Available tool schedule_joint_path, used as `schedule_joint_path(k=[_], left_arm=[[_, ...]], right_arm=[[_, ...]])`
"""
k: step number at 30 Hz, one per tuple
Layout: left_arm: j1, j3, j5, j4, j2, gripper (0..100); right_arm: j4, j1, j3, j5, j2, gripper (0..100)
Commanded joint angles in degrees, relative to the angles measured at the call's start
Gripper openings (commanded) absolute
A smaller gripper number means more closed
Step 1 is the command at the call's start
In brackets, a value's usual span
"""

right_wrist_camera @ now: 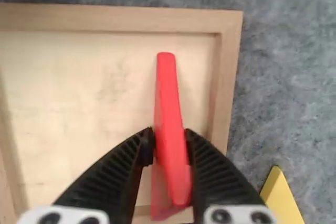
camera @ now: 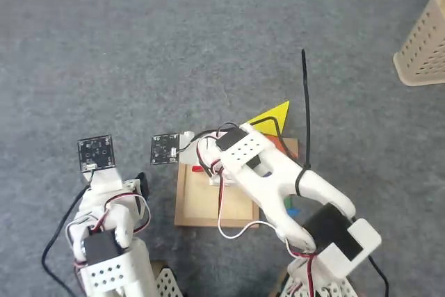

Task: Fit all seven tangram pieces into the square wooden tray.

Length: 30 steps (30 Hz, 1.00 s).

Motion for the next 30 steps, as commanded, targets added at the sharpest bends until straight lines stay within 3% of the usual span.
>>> schedule_joint_path(k=[1,5,11,30], left_arm=[[0.2,-0.7,-0.4,0.3,-0.8,22],[0.2,-0.7,-0.4,0.3,-0.8,22],[0.2,-0.7,-0.4,0.3,-0.8,22],[0.2,-0.7,-0.4,0.3,-0.8,22]], right_arm=[[1.4,-0.3,-2.8,0.6,-1.4,15.6],[2.4,-0.4,-2.4,0.3,-4.4,14.1],[8.1,-0.5,-1.8,-7.6,-13.1,9.9],[8.8,-0.7,8.5,-8.0,-21.8,9.5]])
